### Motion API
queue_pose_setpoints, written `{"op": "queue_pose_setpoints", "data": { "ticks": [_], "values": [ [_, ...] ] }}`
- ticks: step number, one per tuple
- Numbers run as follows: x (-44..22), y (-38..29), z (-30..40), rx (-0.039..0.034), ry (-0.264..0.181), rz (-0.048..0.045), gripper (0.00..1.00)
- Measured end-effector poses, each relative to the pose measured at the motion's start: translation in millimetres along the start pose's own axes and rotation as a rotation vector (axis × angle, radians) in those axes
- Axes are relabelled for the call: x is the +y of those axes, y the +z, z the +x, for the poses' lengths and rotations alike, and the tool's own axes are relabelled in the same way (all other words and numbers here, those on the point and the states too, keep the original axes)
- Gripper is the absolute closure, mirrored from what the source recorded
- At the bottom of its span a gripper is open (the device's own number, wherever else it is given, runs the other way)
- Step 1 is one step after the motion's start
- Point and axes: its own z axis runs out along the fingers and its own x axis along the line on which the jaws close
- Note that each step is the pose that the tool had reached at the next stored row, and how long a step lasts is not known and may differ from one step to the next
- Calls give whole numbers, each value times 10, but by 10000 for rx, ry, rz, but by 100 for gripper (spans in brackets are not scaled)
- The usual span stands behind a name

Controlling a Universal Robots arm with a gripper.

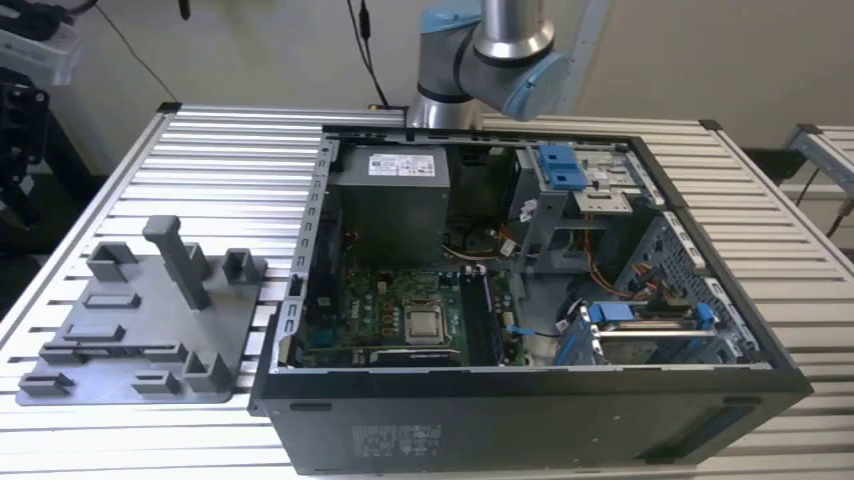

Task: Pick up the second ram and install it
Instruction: 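Pick up the second ram and move it above second insertion slot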

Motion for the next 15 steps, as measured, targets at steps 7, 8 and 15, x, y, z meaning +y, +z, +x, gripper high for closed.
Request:
{"op": "queue_pose_setpoints", "data": {
  "ticks": [7, 8, 15],
  "values": [
    [0, 0, 0, 21, -459, 6, 89],
    [0, 0, 0, 21, -461, 5, 89],
    [0, 0, 0, 22, -464, 6, 89]
  ]
}}
